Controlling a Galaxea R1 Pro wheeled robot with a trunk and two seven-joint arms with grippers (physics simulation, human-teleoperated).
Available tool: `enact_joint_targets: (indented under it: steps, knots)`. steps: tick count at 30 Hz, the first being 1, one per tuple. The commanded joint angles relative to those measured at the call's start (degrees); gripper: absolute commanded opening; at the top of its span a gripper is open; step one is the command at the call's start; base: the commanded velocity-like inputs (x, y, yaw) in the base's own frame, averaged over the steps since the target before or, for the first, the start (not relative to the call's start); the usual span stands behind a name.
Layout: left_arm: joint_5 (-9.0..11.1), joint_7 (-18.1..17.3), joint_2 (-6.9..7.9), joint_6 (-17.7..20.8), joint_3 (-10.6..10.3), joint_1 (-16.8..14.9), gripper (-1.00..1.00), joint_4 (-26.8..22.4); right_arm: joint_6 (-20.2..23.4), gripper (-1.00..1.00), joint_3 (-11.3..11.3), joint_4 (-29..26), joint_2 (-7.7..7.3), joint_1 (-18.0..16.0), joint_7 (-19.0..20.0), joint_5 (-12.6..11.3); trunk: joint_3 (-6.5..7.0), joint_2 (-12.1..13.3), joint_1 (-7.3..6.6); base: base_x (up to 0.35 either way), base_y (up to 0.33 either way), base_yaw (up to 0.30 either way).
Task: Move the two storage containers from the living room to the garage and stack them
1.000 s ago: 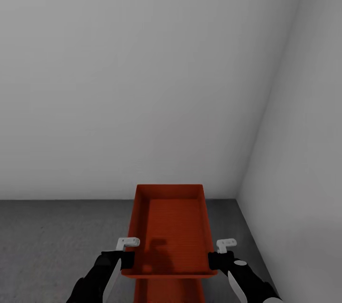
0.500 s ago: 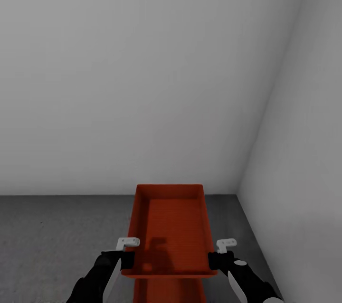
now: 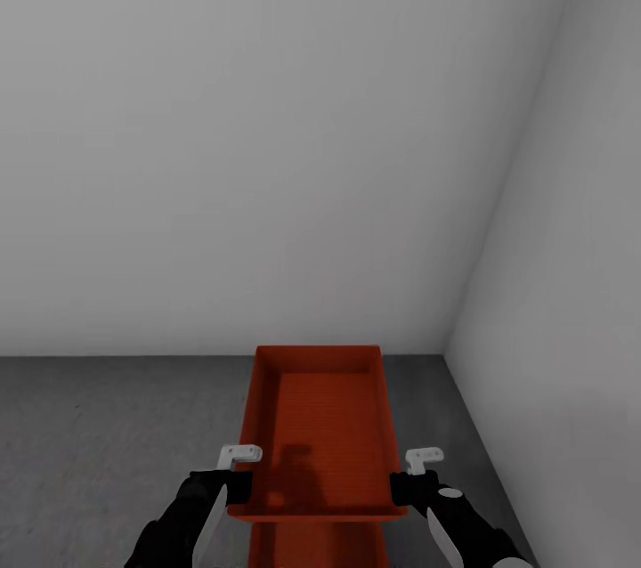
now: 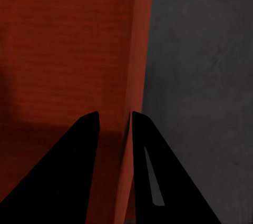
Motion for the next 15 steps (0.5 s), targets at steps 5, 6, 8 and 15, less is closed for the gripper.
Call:
enact_joint_targets:
  steps: [5, 6, 8, 15]
  knots:
    - [1.11, 0.11, -0.55, -4.21, -0.39, -0.05, -1.00, -0.13, 0.38, -1.00, 1.61, 0.08, 1.57, 0.04, 0.19, -0.48, -1.42, -2.06, 1.08, -0.254, 0.000, 0.000]
    - [1.11, 0.11, -0.55, -4.23, -0.39, -0.05, -1.00, -0.13, 0.38, -1.00, 1.61, 0.08, 1.57, 0.04, 0.19, -0.48, -1.70, -2.46, 1.30, -0.243, 0.000, 0.000]
    - [1.11, 0.11, -0.56, -4.24, -0.39, -0.04, -1.00, -0.13, 0.38, -1.00, 1.61, 0.08, 1.57, 0.04, 0.19, -0.48, -2.24, -3.26, 1.74, -0.134, 0.000, 0.000]
    - [1.11, 0.11, -0.61, -4.28, -0.39, -0.04, -1.00, -0.13, 0.38, -1.00, 1.61, 0.08, 1.57, 0.04, 0.19, -0.48, -4.14, -6.07, 3.28, -0.027, 0.000, 0.000]
